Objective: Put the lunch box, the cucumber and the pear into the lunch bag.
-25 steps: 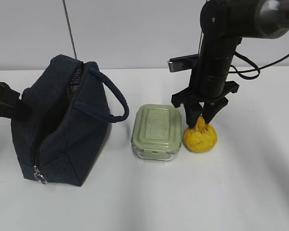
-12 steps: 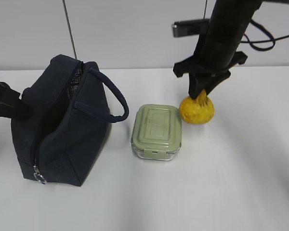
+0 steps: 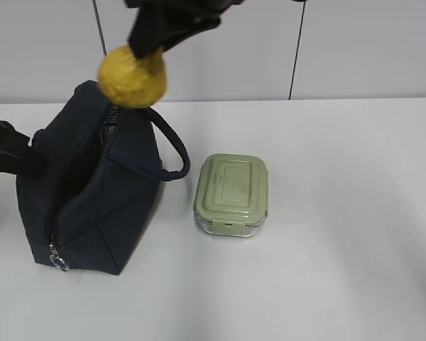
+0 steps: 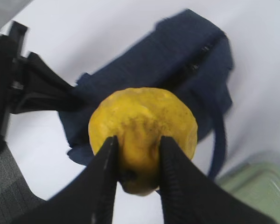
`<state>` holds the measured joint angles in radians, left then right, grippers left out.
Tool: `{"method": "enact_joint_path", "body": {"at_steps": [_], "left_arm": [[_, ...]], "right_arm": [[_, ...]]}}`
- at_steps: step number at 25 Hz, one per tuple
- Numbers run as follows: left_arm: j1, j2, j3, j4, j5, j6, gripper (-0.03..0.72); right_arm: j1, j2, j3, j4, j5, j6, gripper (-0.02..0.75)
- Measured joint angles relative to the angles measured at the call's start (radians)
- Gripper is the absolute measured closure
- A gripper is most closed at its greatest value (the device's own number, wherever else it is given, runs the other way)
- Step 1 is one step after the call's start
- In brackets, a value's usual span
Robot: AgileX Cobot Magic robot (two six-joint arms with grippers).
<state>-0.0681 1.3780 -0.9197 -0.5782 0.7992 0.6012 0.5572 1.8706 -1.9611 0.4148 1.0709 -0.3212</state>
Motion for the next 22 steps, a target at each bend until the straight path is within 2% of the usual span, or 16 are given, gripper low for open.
{"method": "enact_joint_path", "body": {"at_steps": [4, 13, 14, 16, 18, 20, 22], "left_arm": [[0.000, 0.000, 0.000, 0.000, -0.001, 0.000, 0.687], [0.000, 0.000, 0.000, 0.000, -0.001, 0.000, 0.687], [0.000, 0.000, 0.000, 0.000, -0.001, 0.000, 0.687], [0.000, 0.000, 0.000, 0.000, -0.001, 0.000, 0.687], [0.000, 0.000, 0.000, 0.000, -0.001, 0.000, 0.687], [0.000, 0.000, 0.000, 0.000, -0.001, 0.000, 0.687], [0.000, 0.000, 0.000, 0.003, -0.001, 0.000, 0.687]], "right_arm": [[0.087, 0.061, -0.009, 0.022, -0.081, -0.040, 0.535], [0.100, 0.203, -0.009, 0.018, -0.104, -0.069, 0.524], [0.100, 0.208, -0.009, 0.018, -0.104, -0.069, 0.504], [0.100, 0.210, -0.009, 0.018, -0.109, -0.070, 0.415], [0.100, 0.210, -0.016, 0.018, -0.113, -0.070, 0.292], [0.100, 0.210, -0.034, 0.018, -0.113, -0.073, 0.208], [0.100, 0.210, -0.061, 0.018, -0.104, -0.073, 0.178]]}}
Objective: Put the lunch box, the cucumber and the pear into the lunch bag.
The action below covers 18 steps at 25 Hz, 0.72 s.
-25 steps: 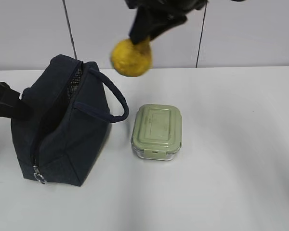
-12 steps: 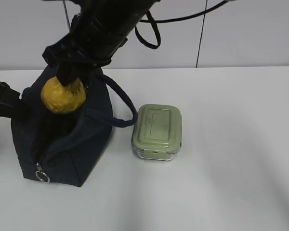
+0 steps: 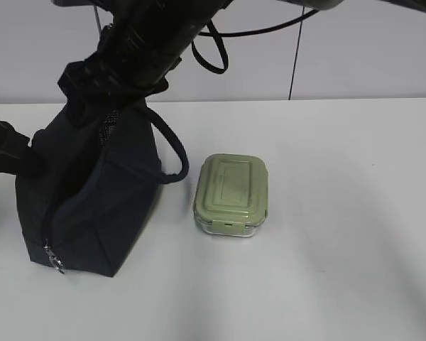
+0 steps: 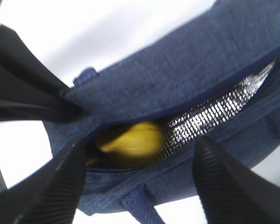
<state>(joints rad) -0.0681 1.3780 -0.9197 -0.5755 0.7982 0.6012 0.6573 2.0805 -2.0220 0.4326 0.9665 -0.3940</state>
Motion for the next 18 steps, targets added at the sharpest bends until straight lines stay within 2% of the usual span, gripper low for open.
{"method": "enact_joint_path", "body": {"at_steps": [3, 7, 11, 12, 14, 17, 18], "left_arm": [[0.000, 0.000, 0.000, 0.000, 0.001, 0.000, 0.687], [0.000, 0.000, 0.000, 0.000, 0.004, 0.000, 0.687], [0.000, 0.000, 0.000, 0.000, 0.004, 0.000, 0.687], [0.000, 0.000, 0.000, 0.000, 0.004, 0.000, 0.687], [0.000, 0.000, 0.000, 0.000, 0.004, 0.000, 0.687], [0.000, 0.000, 0.000, 0.000, 0.004, 0.000, 0.687], [0.000, 0.000, 0.000, 0.000, 0.004, 0.000, 0.687]], "right_arm": [[-0.022, -0.009, -0.017, 0.000, 0.031, 0.024, 0.175], [-0.106, -0.035, 0.002, -0.028, 0.083, 0.087, 0.175], [-0.263, -0.125, 0.194, -0.034, 0.047, 0.136, 0.175], [-0.276, -0.135, 0.233, -0.031, 0.031, 0.138, 0.175], [-0.366, -0.223, 0.469, 0.049, -0.079, 0.106, 0.175], [-0.467, -0.283, 0.728, 0.336, -0.164, -0.068, 0.175], [-0.486, -0.283, 0.764, 0.375, -0.171, -0.107, 0.175]]}}
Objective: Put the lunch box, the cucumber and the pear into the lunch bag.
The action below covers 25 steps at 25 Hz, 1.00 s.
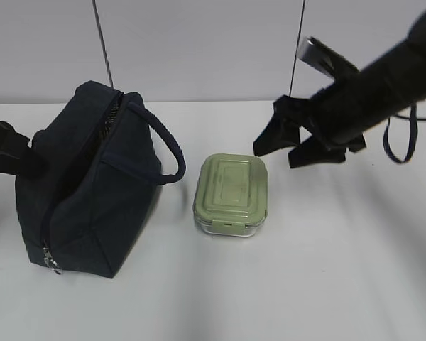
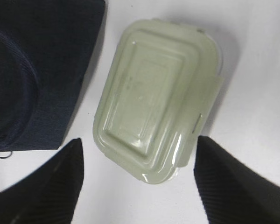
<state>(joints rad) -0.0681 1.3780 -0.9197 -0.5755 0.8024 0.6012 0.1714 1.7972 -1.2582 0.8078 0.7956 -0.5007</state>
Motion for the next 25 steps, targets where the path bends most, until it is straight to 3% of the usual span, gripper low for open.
{"method": "enact_joint_path", "body": {"at_steps": [1, 3, 11, 25], "left_arm": [[0.000, 0.000, 0.000, 0.000, 0.000, 0.000, 0.687], [0.000, 0.000, 0.000, 0.000, 0.000, 0.000, 0.687], [0.000, 0.000, 0.000, 0.000, -0.001, 0.000, 0.687], [0.000, 0.000, 0.000, 0.000, -0.001, 0.000, 0.687]], "right_arm": [[-0.052, 0.002, 0.091, 0.184, -0.009, -0.116, 0.175], [-0.101, 0.023, 0.158, 0.330, -0.007, -0.238, 0.175], [-0.131, 0.166, 0.179, 0.612, 0.042, -0.490, 0.166], [-0.123, 0.302, 0.154, 0.736, 0.098, -0.601, 0.164]]}}
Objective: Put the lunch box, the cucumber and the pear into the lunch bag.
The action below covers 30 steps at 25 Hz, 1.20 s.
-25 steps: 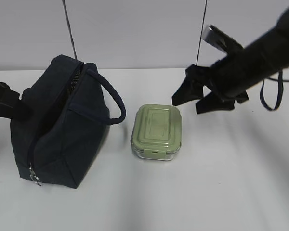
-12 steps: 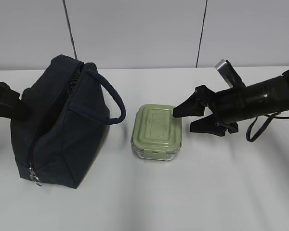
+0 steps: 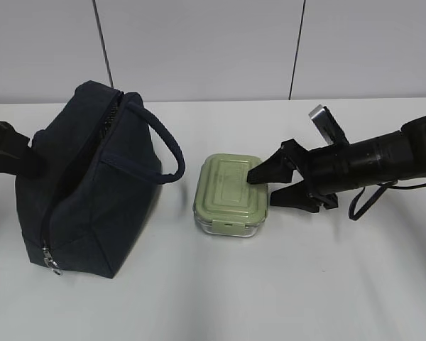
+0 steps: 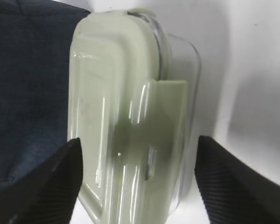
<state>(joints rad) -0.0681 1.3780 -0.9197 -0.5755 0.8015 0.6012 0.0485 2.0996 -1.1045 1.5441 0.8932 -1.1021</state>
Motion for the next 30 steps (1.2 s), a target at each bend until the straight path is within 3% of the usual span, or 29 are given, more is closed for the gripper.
{"method": "enact_joint_path", "body": {"at_steps": [18, 21, 25, 30], "left_arm": [[0.000, 0.000, 0.000, 0.000, -0.002, 0.000, 0.687], [0.000, 0.000, 0.000, 0.000, -0.002, 0.000, 0.687], [0.000, 0.000, 0.000, 0.000, -0.003, 0.000, 0.687], [0.000, 0.000, 0.000, 0.000, -0.003, 0.000, 0.687]], "right_arm": [[0.008, 0.080, -0.048, -0.006, 0.035, -0.006, 0.173], [0.008, 0.086, -0.051, -0.004, 0.052, -0.009, 0.217], [0.008, 0.086, -0.051, 0.003, 0.071, -0.009, 0.356], [0.008, 0.087, -0.051, 0.003, 0.094, -0.009, 0.391]]}}
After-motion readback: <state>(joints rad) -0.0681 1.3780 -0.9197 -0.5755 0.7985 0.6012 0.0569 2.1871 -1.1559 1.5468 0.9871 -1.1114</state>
